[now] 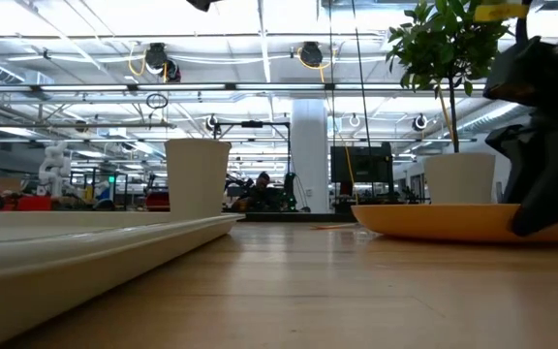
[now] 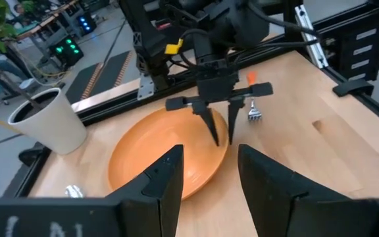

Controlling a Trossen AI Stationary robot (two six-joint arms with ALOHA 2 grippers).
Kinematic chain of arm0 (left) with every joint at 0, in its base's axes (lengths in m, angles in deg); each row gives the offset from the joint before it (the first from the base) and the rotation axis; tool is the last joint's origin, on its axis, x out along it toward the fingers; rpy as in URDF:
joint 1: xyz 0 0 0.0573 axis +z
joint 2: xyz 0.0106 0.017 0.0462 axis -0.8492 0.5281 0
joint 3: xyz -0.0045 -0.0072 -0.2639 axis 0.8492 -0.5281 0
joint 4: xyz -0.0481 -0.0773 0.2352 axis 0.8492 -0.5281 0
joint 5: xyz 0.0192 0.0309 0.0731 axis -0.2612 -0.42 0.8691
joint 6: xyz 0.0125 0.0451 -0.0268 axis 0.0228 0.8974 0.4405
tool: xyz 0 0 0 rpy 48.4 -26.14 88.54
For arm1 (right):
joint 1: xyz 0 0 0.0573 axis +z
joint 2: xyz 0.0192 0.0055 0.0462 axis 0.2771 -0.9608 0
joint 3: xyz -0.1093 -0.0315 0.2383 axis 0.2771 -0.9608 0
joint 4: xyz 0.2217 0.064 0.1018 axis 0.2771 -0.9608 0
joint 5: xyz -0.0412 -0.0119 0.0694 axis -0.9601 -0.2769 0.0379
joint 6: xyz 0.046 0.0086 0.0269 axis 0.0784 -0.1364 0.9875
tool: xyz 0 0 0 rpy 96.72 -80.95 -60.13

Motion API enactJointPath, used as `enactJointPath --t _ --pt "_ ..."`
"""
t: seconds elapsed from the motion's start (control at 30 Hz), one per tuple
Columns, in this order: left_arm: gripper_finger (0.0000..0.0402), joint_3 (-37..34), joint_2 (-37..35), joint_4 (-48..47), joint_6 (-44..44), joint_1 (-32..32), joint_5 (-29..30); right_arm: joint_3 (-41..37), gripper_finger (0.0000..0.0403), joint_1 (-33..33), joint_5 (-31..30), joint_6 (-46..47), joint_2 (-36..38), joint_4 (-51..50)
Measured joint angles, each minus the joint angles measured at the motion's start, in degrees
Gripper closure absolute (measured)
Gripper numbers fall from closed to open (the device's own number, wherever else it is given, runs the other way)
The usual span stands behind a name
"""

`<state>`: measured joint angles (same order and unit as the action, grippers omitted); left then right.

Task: Pick and place plate/cup/fork/spoon on tray
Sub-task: Put the orange plate on the light yellow tray to the bottom right of the light yellow cup

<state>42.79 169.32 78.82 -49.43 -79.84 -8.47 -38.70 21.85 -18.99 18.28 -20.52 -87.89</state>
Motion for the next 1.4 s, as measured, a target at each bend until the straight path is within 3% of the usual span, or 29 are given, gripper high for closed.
enactJointPath --t 0.17,0.37,0.6,0.8,1.03,1.2,1.4 --pt "0.0254 0.00 0.00 1.51 0.10 0.52 -1.70 0.05 0.0391 -0.81 2.90 -2.67 0.13 0.24" --pt "0.0254 2.64 1.83 0.78 1.30 -1.05 -2.09 2.12 0.0397 -0.63 5.58 -4.01 2.20 -0.28" --pt "0.0251 16.93 12.54 -11.77 3.78 -4.28 -2.31 11.99 0.0402 1.22 5.95 -8.30 3.32 -5.50" --pt "0.0208 31.22 22.13 -25.15 -0.94 -6.17 -2.29 17.93 0.0402 3.50 4.42 -8.56 3.32 -9.24" --pt "0.0173 37.81 28.83 -28.79 -4.99 -6.28 -1.68 20.36 0.0402 6.08 1.29 -11.62 3.32 -8.55" --pt "0.0189 38.14 30.24 -28.82 -6.53 -5.90 0.34 20.68 0.0403 6.99 0.75 -11.64 3.32 -7.32" --pt "0.0245 38.10 31.17 -29.23 -7.94 -5.92 0.62 20.70 0.0403 7.70 0.75 -14.28 2.25 -2.20"
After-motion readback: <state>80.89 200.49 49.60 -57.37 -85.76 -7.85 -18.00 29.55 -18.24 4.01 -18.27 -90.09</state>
